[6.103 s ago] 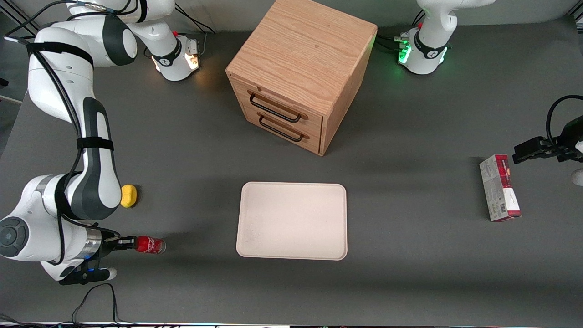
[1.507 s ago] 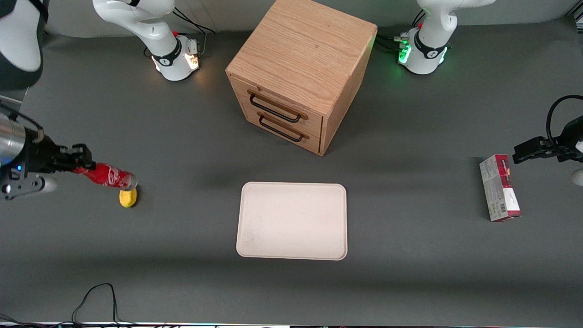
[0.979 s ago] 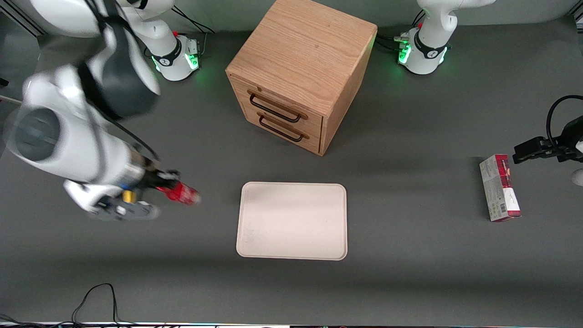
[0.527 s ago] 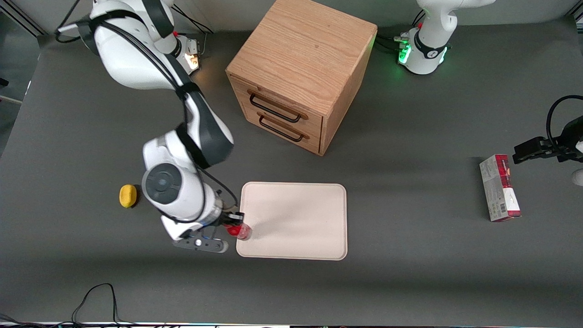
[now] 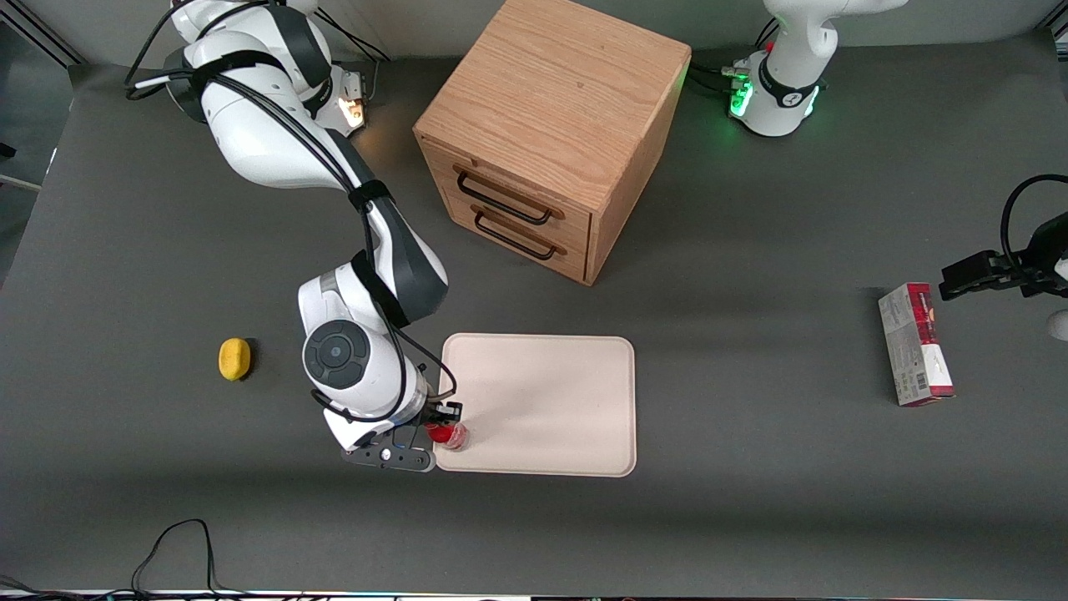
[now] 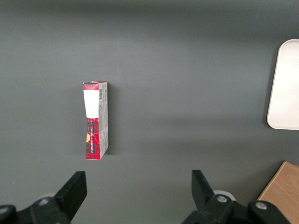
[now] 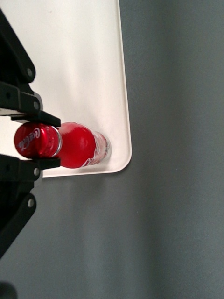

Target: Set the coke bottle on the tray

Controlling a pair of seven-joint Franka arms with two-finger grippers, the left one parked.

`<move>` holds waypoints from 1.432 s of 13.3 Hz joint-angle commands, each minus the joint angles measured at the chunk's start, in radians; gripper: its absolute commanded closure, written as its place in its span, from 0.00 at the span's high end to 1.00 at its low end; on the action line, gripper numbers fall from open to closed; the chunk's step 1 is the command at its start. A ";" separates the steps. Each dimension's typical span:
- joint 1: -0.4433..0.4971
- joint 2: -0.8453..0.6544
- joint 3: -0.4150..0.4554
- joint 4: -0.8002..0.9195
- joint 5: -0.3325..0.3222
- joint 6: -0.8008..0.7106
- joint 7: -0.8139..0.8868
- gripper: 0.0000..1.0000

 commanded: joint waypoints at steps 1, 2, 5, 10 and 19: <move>0.002 0.018 0.005 0.046 -0.021 -0.003 0.022 0.16; 0.002 0.018 0.005 0.046 -0.021 -0.003 0.022 0.86; 0.003 0.012 0.003 0.043 -0.024 -0.013 0.024 1.00; -0.007 -0.057 0.003 0.024 -0.012 -0.055 0.009 1.00; -0.132 -0.836 -0.089 -0.841 0.057 -0.103 -0.416 1.00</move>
